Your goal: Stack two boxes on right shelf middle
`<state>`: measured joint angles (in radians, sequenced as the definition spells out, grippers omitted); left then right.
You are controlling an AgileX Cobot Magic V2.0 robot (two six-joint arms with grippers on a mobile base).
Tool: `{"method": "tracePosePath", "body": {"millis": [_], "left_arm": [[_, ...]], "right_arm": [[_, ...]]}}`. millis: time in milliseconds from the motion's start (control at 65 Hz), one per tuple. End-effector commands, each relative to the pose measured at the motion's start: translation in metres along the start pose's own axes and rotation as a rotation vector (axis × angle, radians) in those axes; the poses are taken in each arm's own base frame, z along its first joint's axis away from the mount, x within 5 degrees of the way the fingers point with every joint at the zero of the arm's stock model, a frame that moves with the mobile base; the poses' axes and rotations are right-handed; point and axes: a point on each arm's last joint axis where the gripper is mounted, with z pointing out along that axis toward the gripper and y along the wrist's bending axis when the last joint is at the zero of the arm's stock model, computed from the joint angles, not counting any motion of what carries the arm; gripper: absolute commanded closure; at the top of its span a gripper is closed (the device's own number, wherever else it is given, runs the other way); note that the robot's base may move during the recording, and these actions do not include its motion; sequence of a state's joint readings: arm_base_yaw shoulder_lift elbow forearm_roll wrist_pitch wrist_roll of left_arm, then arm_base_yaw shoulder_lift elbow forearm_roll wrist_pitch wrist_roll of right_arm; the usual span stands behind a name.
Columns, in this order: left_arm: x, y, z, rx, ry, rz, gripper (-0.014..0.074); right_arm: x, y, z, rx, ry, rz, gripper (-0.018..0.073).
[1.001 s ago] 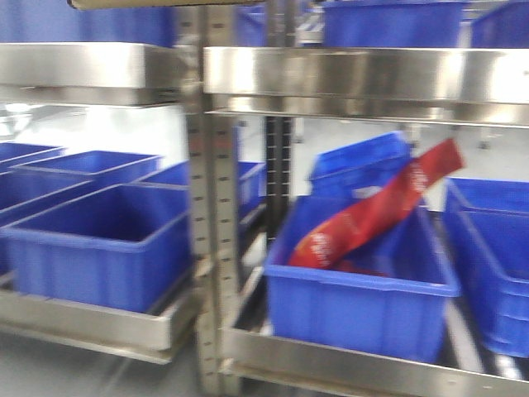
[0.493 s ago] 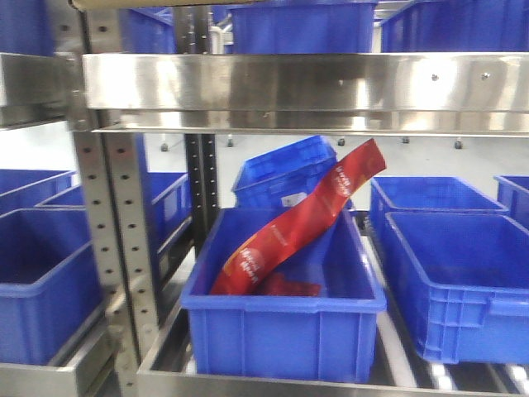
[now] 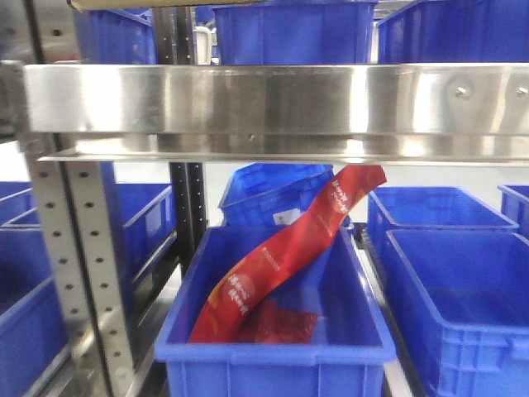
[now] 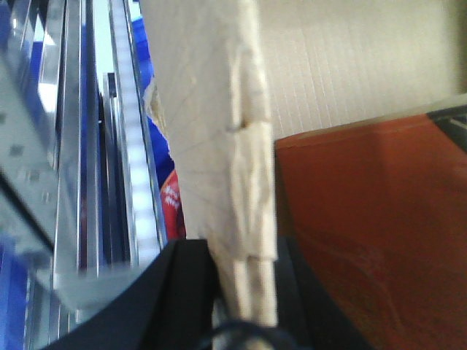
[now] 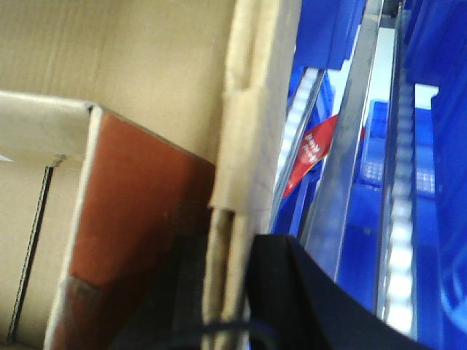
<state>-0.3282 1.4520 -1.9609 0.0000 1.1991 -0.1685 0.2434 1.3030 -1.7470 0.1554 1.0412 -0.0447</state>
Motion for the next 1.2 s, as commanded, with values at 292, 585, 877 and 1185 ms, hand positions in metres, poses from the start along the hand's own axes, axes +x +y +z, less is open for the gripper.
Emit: {"method": "tracePosePath", "body": {"millis": [292, 585, 877, 1185], "left_arm": [[-0.0049, 0.0014, -0.0146, -0.006, -0.063, 0.011, 0.0708], [-0.0049, 0.0014, -0.0146, -0.006, -0.063, 0.011, 0.0708], [-0.0049, 0.0014, -0.0146, -0.006, -0.063, 0.011, 0.0708], [-0.0049, 0.0014, -0.0146, -0.006, -0.063, 0.011, 0.0708]], "right_arm": [[-0.0069, -0.0061, -0.0063, 0.058, -0.073, -0.03, 0.0713], [-0.0069, -0.0061, -0.0063, 0.058, -0.073, -0.03, 0.0713], [-0.0071, -0.0061, -0.0063, 0.058, -0.075, -0.03, 0.0713], [-0.0071, -0.0061, -0.0063, 0.058, -0.075, -0.03, 0.0713]]}}
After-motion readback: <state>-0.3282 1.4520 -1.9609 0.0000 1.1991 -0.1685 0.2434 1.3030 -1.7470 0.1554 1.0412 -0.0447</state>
